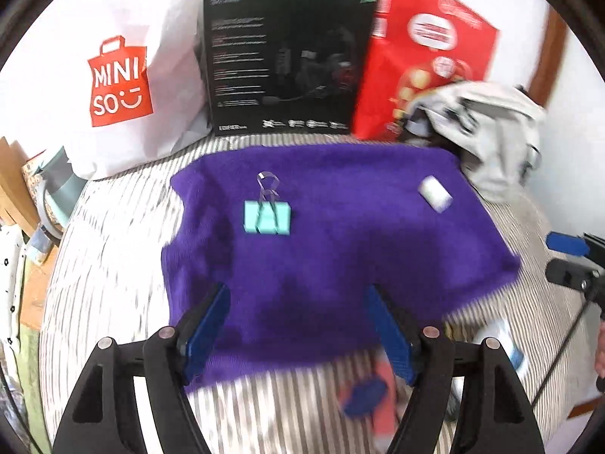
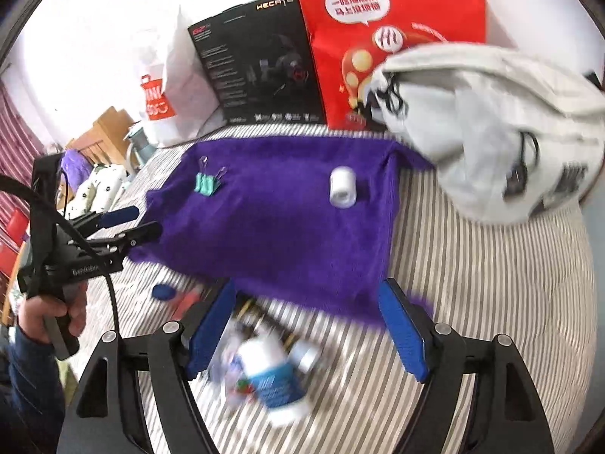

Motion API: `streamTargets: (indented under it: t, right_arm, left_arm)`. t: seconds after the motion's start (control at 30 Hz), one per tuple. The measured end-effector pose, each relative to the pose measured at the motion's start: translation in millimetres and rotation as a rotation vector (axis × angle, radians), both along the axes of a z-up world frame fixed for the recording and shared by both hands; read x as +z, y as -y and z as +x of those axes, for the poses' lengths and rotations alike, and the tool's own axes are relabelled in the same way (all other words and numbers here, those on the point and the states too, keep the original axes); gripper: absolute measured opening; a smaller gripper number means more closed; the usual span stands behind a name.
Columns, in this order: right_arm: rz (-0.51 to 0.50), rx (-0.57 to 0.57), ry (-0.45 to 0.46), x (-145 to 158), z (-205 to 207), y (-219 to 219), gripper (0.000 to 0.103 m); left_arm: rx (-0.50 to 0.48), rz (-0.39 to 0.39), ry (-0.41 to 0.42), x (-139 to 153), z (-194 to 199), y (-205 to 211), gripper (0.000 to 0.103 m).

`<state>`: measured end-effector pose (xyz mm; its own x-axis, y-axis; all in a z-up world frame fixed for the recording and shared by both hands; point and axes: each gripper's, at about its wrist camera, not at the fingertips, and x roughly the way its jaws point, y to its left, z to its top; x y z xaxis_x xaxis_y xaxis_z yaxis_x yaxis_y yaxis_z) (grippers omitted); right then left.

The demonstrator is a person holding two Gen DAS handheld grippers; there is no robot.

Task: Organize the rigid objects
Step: 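Grasp the blue-capped pink tube with the left tool while the right tool grasps the white balm bottle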

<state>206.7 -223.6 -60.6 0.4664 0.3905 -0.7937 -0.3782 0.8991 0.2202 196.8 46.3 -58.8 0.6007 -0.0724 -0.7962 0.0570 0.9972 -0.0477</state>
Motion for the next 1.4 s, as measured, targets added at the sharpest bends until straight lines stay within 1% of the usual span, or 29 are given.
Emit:
streamTargets:
  t: [0.03, 0.13, 0.23, 0.37, 0.43, 0.5, 0.53, 0.57, 0.63, 0.8, 0.83, 0.9, 0.97, 1.0, 1.03, 1.07, 1.1, 1.3, 1.33, 1.4]
  right_arm:
    - [0.002, -0.009, -0.011, -1, -9, 3, 0.078]
    - [0.011, -0.024, -0.033, -5, -29, 12, 0.078]
    - [0.019, -0.051, -0.045, -8, -42, 20, 0.078]
    - [0.038, -0.096, -0.060, -13, -53, 30, 0.078]
    - [0.038, -0.108, -0.065, -16, -57, 32, 0.078]
    - [0.035, -0.114, -0.068, -21, -61, 33, 0.078]
    - [0.032, -0.116, -0.074, -23, -62, 33, 0.078]
    - [0.026, -0.115, -0.083, -25, -62, 32, 0.078]
    - [0.011, -0.109, -0.091, -29, -64, 30, 0.078]
    - [-0.010, -0.091, -0.100, -34, -64, 25, 0.078]
    - [-0.014, -0.090, -0.106, -35, -63, 25, 0.078]
    - [-0.025, -0.091, -0.113, -38, -60, 23, 0.078]
    - [-0.030, -0.091, -0.115, -40, -58, 22, 0.078]
    - [-0.031, -0.089, -0.116, -41, -57, 21, 0.078]
    - [-0.032, -0.089, -0.119, -42, -56, 20, 0.078]
    - [-0.033, -0.088, -0.122, -44, -55, 18, 0.078]
    - [-0.034, -0.085, -0.124, -45, -55, 17, 0.078]
    - [-0.035, -0.044, -0.123, -48, -54, 2, 0.078]
    - [-0.040, -0.030, -0.120, -49, -54, -2, 0.078]
    - [-0.068, -0.011, -0.113, -53, -53, -9, 0.078]
  left_arm:
    - [-0.016, -0.003, 0.015, 0, -13, 2, 0.073]
    - [-0.056, -0.011, 0.032, -4, -35, 0, 0.073]
    - [-0.083, -0.015, 0.018, -15, -53, -2, 0.073]
    - [-0.106, -0.033, -0.016, -35, -63, -5, 0.072]
    - [-0.123, -0.046, -0.012, -39, -65, -5, 0.069]
    - [-0.146, -0.047, -0.012, -43, -63, -4, 0.065]
    - [-0.156, -0.040, -0.011, -45, -62, -2, 0.061]
    - [-0.169, -0.033, -0.016, -47, -60, -1, 0.054]
    - [-0.205, -0.032, -0.027, -51, -56, 2, 0.047]
    - [-0.271, -0.006, -0.021, -59, -49, 14, 0.047]
    - [-0.279, 0.000, -0.006, -59, -49, 16, 0.046]
    - [-0.293, -0.020, -0.013, -60, -45, 17, 0.045]
    - [-0.302, -0.044, -0.018, -59, -42, 18, 0.035]
    - [-0.307, -0.049, -0.018, -59, -42, 20, 0.034]
    - [-0.312, -0.050, -0.018, -59, -41, 21, 0.031]
    - [-0.312, -0.047, -0.014, -59, -41, 24, 0.025]
    - [-0.313, -0.051, -0.015, -59, -42, 25, 0.024]
    - [-0.257, -0.073, -0.030, -60, -45, 21, 0.023]
    - [-0.242, -0.080, -0.038, -60, -47, 18, 0.023]
    - [-0.217, -0.069, -0.050, -61, -51, 12, 0.022]
